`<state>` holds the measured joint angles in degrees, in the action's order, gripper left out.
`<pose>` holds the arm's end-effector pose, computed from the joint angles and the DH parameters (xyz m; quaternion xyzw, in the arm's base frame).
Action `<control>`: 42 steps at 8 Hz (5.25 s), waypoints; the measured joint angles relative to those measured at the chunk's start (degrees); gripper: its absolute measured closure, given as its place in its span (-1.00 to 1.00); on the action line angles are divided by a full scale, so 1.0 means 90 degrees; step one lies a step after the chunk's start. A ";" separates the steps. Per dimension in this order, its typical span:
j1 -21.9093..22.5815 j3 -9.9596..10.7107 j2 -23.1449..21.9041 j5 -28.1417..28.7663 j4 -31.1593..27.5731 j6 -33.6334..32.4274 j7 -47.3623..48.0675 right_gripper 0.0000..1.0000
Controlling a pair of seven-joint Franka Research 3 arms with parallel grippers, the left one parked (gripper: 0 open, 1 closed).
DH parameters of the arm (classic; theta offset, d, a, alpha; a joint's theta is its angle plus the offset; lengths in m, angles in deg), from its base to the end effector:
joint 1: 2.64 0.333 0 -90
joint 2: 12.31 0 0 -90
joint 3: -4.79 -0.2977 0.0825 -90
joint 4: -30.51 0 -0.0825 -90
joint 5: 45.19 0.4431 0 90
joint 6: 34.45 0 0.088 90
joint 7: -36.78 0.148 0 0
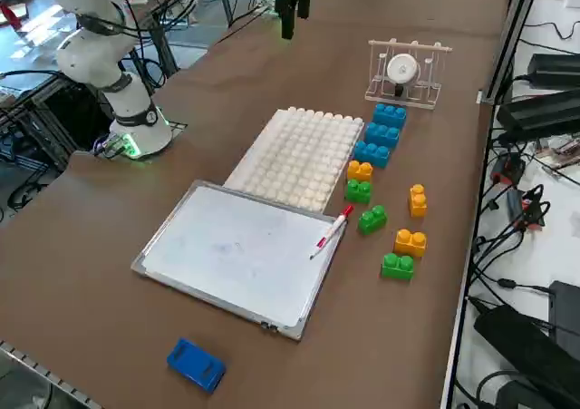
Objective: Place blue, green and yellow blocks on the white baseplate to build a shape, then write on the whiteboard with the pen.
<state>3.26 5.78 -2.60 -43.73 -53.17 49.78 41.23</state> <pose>0.6393 0.0596 0.5086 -0.9967 -0.0043 0.0805 0.0047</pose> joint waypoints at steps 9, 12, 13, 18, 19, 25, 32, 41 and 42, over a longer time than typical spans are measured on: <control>0.0659 -0.0010 0.2048 -0.0002 -0.0392 0.3969 0.1036 -1.00; 0.0675 -0.0009 0.2869 -0.0002 -0.0524 0.5487 0.1035 -1.00; 0.0696 -0.0010 0.3082 -0.0002 -0.0622 0.5936 0.1035 -1.00; 0.0670 0.0022 0.3306 -0.0007 -0.1230 0.6847 0.0879 -1.00; 0.0662 0.0030 0.3305 -0.0007 -0.1259 0.6851 0.0872 -1.00; 0.0595 0.0037 0.3303 -0.0007 -0.1471 0.6855 0.0871 -1.00; 0.0533 0.0037 0.3280 -0.0007 -0.1500 0.6832 0.0847 0.19; 0.0563 0.0014 0.2080 -0.0016 -0.1338 0.5444 0.0011 0.19; 0.0561 0.0014 0.1703 -0.0015 -0.1343 0.4694 -0.0391 0.19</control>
<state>8.31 5.90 12.73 -43.87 -65.25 92.03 37.71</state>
